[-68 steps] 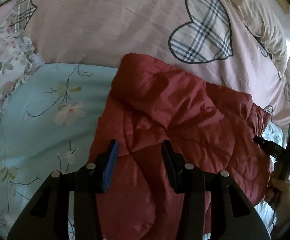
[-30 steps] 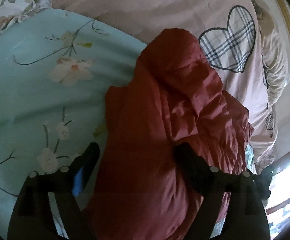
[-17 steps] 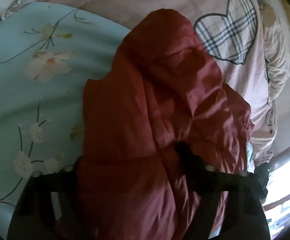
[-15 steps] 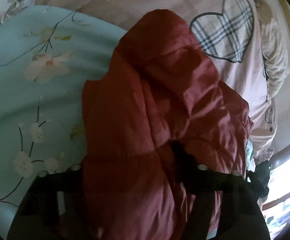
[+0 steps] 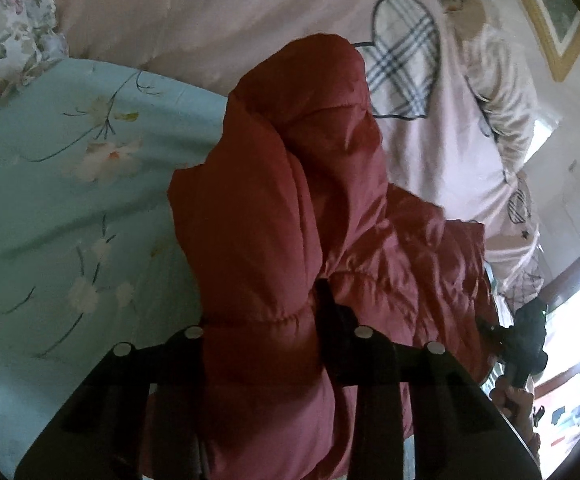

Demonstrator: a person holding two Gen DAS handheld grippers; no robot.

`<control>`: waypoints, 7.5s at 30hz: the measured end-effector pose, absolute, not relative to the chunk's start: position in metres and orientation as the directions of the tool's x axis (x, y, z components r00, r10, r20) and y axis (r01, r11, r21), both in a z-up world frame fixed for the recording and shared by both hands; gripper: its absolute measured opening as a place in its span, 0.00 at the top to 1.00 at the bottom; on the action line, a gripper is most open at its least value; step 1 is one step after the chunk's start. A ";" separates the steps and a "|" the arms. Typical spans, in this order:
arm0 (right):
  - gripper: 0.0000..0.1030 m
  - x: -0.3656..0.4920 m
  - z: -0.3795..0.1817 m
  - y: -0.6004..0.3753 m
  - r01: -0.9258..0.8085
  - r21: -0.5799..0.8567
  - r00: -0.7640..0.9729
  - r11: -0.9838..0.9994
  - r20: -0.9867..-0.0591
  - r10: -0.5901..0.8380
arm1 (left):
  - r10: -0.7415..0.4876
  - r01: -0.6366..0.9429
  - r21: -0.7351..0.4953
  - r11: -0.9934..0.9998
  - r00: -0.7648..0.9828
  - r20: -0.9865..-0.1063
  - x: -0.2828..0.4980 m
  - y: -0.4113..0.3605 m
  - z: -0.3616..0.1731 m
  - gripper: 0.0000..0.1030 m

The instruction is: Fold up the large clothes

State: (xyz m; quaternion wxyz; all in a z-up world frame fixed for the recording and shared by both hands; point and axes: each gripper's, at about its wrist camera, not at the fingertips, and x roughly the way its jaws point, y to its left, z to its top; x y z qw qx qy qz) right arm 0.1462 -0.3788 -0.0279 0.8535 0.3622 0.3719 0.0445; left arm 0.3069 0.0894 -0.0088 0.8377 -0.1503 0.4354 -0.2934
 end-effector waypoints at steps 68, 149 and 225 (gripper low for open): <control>0.14 0.087 0.003 -0.360 0.289 0.317 0.714 0.903 -0.700 0.018 | -0.295 0.323 -0.104 0.941 0.630 -0.719 0.235 0.087 0.018 0.20; 0.50 0.013 -0.011 -0.219 0.146 0.290 0.728 0.946 -0.678 0.096 | -0.400 0.461 -0.152 0.874 0.507 -0.764 0.111 0.046 -0.014 0.38; 0.31 0.038 -0.040 -0.207 0.257 0.024 0.674 0.966 -0.721 -0.161 | -0.154 0.310 0.050 0.949 0.598 -0.786 0.128 0.040 -0.060 0.03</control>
